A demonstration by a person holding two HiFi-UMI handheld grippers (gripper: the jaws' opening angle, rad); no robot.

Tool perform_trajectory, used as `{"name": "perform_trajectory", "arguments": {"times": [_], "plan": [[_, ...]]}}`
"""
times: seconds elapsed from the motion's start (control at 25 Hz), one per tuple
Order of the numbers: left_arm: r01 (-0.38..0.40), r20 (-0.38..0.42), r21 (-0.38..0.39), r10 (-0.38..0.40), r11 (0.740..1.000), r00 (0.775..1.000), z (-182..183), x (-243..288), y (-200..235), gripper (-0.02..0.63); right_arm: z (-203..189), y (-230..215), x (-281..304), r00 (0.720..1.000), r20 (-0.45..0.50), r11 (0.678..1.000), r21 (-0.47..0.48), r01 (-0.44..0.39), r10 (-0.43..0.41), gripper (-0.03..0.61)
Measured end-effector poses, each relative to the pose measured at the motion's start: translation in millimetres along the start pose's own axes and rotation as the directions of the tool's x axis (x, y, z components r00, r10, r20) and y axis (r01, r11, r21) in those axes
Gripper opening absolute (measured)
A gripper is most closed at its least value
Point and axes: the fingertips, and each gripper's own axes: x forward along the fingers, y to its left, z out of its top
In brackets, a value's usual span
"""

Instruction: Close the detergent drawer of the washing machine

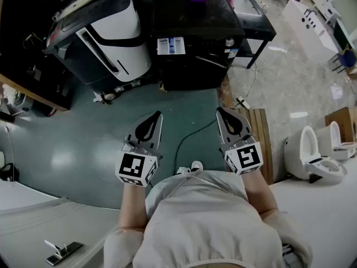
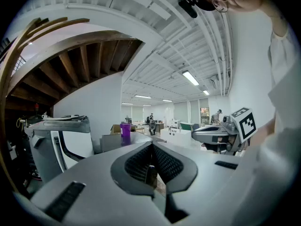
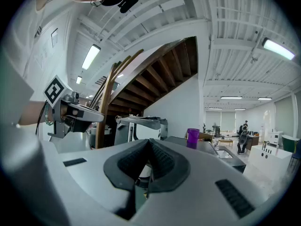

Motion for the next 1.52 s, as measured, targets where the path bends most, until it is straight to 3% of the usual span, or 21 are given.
{"name": "perform_trajectory", "arguments": {"times": [0.48,1.04,1.28,1.52], "plan": [[0.002,-0.009,-0.011,-0.003,1.0,1.0,-6.2,6.7,-1.0,0.018,-4.6,4.6,3.8,0.999,0.0,0.999,-0.006,-0.038,0.038,0.002],[-0.01,-0.058,-0.028,0.008,1.0,0.998,-20.6,54.6,-16.9,0.018,-25.2,-48.1,15.4,0.999,-0.015,0.998,0.029,-0.049,0.05,0.003],[-0.03,-0.095,-0.057,0.024,0.998,0.995,-37.0,85.4,12.3,0.018,-38.1,-56.8,59.5,0.995,-0.054,0.996,0.015,-0.087,0.088,0.003],[0.003,-0.067,-0.061,-0.007,0.998,0.998,-37.2,145.2,74.9,0.018,-30.4,-82.6,136.6,0.998,-0.046,0.996,-0.078,-0.041,0.038,0.003]]}}
